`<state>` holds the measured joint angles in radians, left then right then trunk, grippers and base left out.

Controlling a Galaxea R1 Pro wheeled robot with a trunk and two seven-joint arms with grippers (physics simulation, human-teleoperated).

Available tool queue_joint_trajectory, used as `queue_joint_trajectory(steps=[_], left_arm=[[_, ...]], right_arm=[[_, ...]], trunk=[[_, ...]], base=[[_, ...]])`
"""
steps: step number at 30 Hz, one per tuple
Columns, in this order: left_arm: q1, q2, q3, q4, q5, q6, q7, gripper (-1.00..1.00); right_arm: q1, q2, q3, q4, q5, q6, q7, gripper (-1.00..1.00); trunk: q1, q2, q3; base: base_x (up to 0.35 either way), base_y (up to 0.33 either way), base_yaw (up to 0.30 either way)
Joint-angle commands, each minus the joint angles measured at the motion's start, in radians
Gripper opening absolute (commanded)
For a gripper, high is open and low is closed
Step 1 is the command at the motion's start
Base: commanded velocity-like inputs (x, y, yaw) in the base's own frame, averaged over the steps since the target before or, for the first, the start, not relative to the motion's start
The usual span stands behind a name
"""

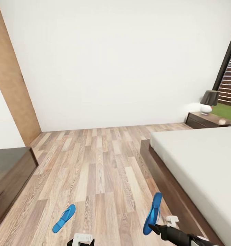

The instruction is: In the bedroom, move the book from the bed onto either nightstand, and place the two sandals side by side next to the bed.

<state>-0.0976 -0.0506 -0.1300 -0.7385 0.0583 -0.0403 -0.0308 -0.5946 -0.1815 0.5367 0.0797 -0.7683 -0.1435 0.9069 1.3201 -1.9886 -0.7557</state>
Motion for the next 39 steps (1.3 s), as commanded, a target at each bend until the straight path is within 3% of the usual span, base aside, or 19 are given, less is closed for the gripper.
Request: queue_joint_trajectory(steps=[1, 13, 23, 39], left_arm=[[-0.001, 0.0, 0.0, 0.001, 0.006, -0.003, -0.003, 1.0], [-0.001, 0.0, 0.0, 0.001, 0.006, -0.003, -0.003, 1.0], [-0.001, 0.0, 0.0, 0.001, 0.006, -0.003, -0.003, 1.0], [-0.001, 0.0, 0.0, 0.001, 0.006, -0.003, -0.003, 1.0]], right_arm=[[-0.001, 0.0, 0.008, 0.003, -0.006, -0.007, 0.004, -1.0], [-0.001, 0.0, 0.008, 0.003, -0.006, -0.007, 0.004, -1.0], [-0.001, 0.0, 0.008, 0.003, -0.006, -0.007, 0.004, -1.0], [-0.002, 0.0, 0.008, 0.003, -0.006, -0.007, 0.004, -1.0]], trunk=[[0.0, 0.0, -0.001], [0.0, 0.0, -0.001], [0.0, 0.0, -0.001], [0.0, 0.0, -0.001]], base=[[0.135, -0.125, 0.082], [0.208, -0.18, 0.009], [0.22, -0.027, 0.005], [0.218, -0.044, 0.128]])
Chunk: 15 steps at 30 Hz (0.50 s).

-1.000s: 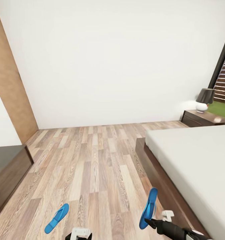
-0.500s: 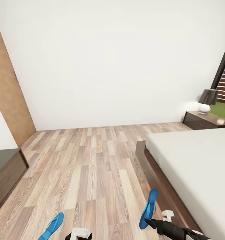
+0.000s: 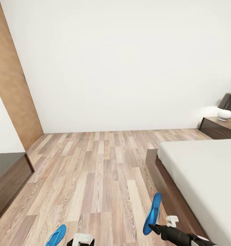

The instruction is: In the bedroom, move the book from the bed onto either nightstand, and place the two sandals side by side next to the bed.

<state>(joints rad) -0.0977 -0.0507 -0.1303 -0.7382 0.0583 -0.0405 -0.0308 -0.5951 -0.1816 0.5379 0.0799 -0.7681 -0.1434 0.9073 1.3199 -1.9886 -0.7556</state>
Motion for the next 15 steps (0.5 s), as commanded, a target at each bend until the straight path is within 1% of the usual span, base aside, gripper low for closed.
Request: queue_joint_trajectory(steps=[1, 8, 15], left_arm=[[0.0, 0.0, 0.0, 0.0, 0.006, -0.002, -0.003, 1.0], [0.0, 0.0, 0.0, 0.0, 0.006, -0.002, -0.003, 1.0], [0.0, 0.0, 0.0, 0.0, 0.006, -0.002, -0.003, 1.0]], right_arm=[[-0.001, 0.001, 0.007, 0.003, -0.007, -0.007, 0.004, -1.0], [0.0, 0.001, 0.007, 0.003, -0.007, -0.007, 0.004, -1.0], [-0.001, 0.001, 0.007, 0.003, -0.007, -0.007, 0.004, -1.0]], trunk=[[0.0, 0.0, -0.001], [0.0, 0.0, -0.001], [0.0, 0.0, -0.001]], base=[[0.212, -0.153, 0.002], [0.212, -0.157, 0.0], [0.215, -0.035, 0.0]])
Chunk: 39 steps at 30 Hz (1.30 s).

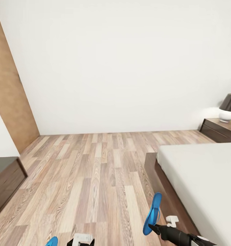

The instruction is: In the bedroom, move the book from the bed onto either nightstand, and place the two sandals side by side next to the bed.

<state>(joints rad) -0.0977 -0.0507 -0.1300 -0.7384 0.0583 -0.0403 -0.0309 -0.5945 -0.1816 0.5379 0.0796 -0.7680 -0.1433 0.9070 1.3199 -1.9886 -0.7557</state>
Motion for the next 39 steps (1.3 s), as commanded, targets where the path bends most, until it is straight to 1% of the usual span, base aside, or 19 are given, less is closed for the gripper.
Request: queue_joint_trajectory(steps=[1, 35, 39], left_arm=[[-0.001, 0.0, 0.0, 0.001, 0.006, -0.003, -0.003, 1.0], [-0.001, 0.0, 0.0, 0.001, 0.006, -0.003, -0.003, 1.0], [-0.001, 0.0, 0.0, 0.001, 0.006, -0.003, -0.003, 1.0]], right_arm=[[-0.001, 0.001, 0.007, 0.003, -0.007, -0.007, 0.004, -1.0], [-0.002, 0.001, 0.007, 0.003, -0.007, -0.007, 0.004, -1.0], [-0.001, 0.001, 0.007, 0.003, -0.007, -0.007, 0.004, -1.0]], trunk=[[0.0, 0.0, -0.001], [0.0, 0.0, -0.001], [0.0, 0.0, -0.001]], base=[[0.226, -0.003, 0.0], [0.229, 0.0, 0.0], [0.229, 0.0, 0.125]])
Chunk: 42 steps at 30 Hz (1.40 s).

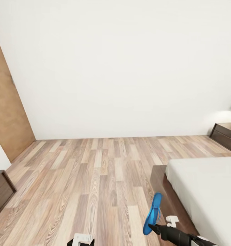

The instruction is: In the bedroom, move the book from the bed onto either nightstand, and place the two sandals side by side next to the bed.

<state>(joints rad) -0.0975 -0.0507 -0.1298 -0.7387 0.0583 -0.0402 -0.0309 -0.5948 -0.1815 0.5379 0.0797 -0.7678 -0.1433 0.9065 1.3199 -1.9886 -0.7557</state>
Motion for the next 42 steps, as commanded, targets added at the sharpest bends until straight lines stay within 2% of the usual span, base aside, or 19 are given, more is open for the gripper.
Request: queue_joint_trajectory(steps=[1, 10, 25, 42], left_arm=[[-0.001, 0.0, -0.001, 0.001, 0.006, -0.003, -0.003, 1.0], [-0.001, 0.0, -0.001, 0.001, 0.006, -0.003, -0.003, 1.0], [-0.001, 0.0, -0.001, 0.001, 0.006, -0.003, -0.003, 1.0], [-0.001, 0.0, -0.001, 0.001, 0.006, -0.003, -0.003, 1.0]], right_arm=[[-0.001, 0.0, 0.007, 0.003, -0.007, -0.007, 0.004, -1.0], [-0.001, 0.0, 0.007, 0.003, -0.007, -0.007, 0.005, -1.0], [-0.001, 0.0, 0.007, 0.003, -0.007, -0.007, 0.004, -1.0], [-0.001, 0.0, 0.007, 0.003, -0.007, -0.007, 0.003, -1.0]], trunk=[[0.0, 0.0, -0.001], [0.0, 0.0, -0.001], [0.0, 0.0, -0.001], [0.0, 0.0, -0.001]], base=[[0.229, 0.0, 0.231], [0.229, -0.008, 0.075], [0.231, -0.15, 0.0], [0.259, -0.006, 0.0]])
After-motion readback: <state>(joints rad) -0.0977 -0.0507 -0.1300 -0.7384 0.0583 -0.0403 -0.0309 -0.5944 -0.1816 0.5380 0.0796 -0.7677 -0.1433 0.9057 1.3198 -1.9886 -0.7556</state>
